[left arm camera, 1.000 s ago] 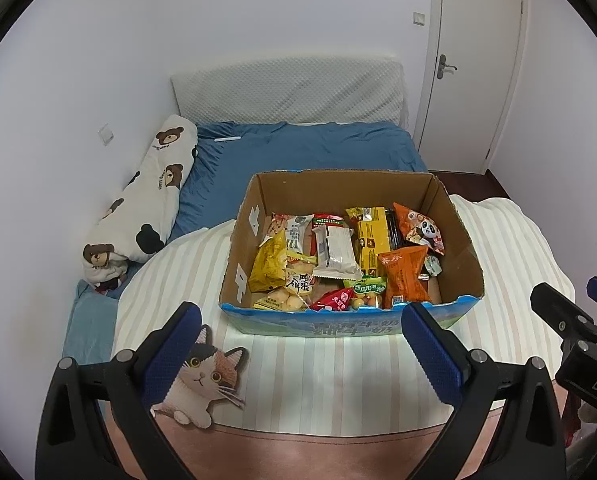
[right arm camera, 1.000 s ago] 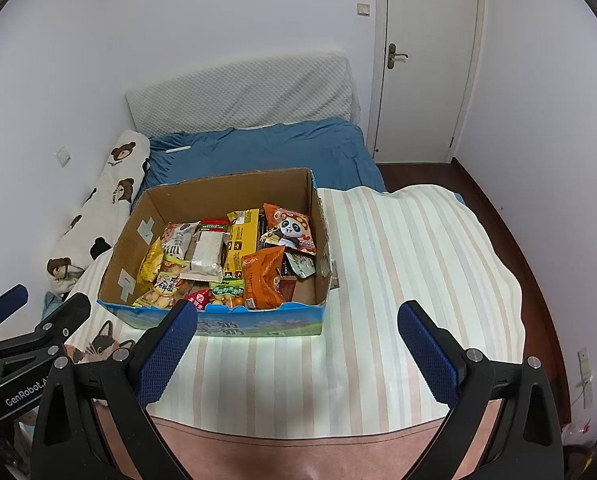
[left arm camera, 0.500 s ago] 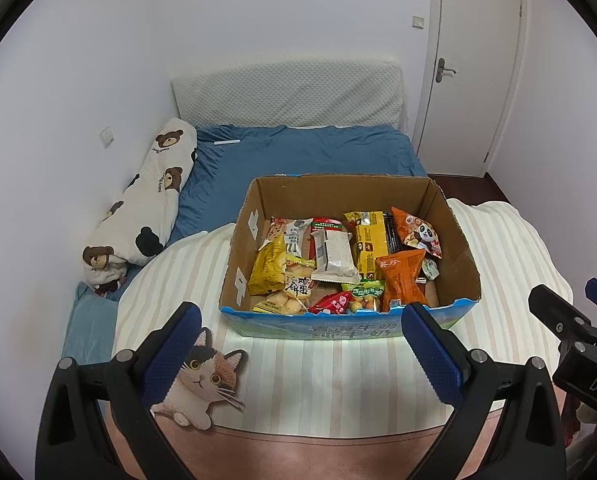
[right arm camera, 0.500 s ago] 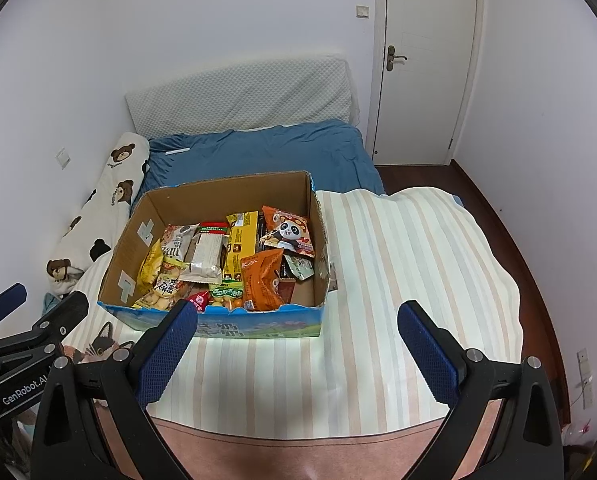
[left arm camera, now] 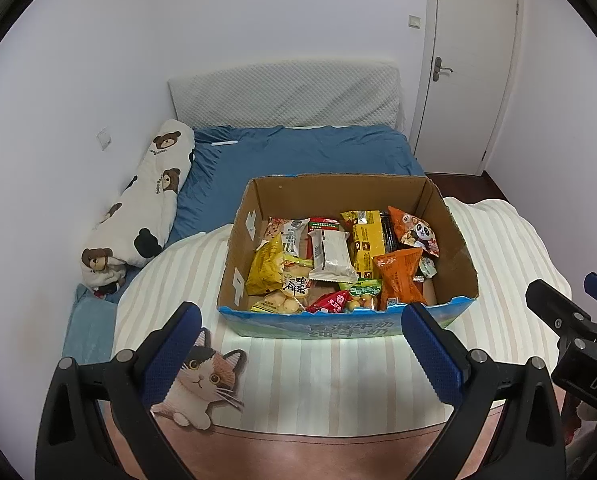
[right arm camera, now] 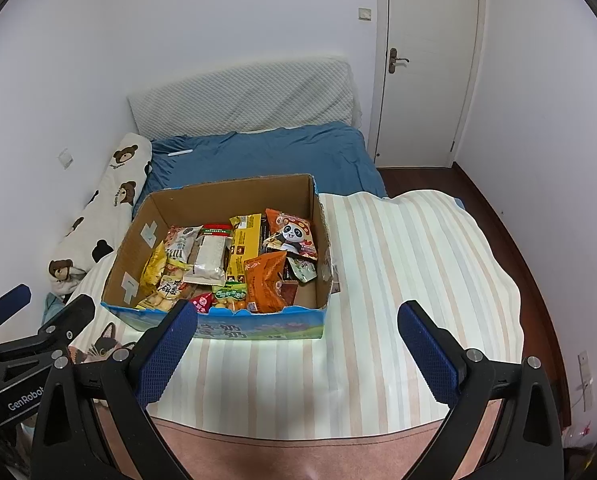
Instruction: Organize snacks
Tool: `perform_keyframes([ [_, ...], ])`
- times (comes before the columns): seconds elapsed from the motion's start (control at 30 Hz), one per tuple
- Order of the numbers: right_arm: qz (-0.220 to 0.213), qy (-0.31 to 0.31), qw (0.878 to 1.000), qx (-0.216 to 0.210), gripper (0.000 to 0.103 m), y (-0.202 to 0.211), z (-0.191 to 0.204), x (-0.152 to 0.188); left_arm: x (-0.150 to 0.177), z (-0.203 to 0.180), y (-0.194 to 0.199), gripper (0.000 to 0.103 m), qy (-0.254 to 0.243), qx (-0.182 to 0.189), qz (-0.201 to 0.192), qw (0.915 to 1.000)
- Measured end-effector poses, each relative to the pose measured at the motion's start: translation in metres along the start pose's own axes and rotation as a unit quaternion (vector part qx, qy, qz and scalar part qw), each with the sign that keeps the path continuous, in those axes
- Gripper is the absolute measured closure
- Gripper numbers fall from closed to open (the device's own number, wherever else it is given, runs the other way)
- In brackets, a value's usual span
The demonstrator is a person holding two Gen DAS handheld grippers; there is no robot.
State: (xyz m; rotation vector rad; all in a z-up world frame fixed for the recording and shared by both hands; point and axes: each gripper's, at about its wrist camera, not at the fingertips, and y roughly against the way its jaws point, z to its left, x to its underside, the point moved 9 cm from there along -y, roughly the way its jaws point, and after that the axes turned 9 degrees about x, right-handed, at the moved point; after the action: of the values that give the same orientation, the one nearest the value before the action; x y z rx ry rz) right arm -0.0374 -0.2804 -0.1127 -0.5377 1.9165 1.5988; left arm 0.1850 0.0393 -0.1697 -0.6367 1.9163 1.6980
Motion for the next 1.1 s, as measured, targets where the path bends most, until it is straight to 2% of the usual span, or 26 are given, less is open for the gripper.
perform_keyframes([
  [1.1,-0.004,0.005,1.000,-0.008,0.001,0.0058,0.0027,-0.0027,0.0015,-0.0009,0.0019,0.000,-0.001,0.020,0.001,0.9998],
])
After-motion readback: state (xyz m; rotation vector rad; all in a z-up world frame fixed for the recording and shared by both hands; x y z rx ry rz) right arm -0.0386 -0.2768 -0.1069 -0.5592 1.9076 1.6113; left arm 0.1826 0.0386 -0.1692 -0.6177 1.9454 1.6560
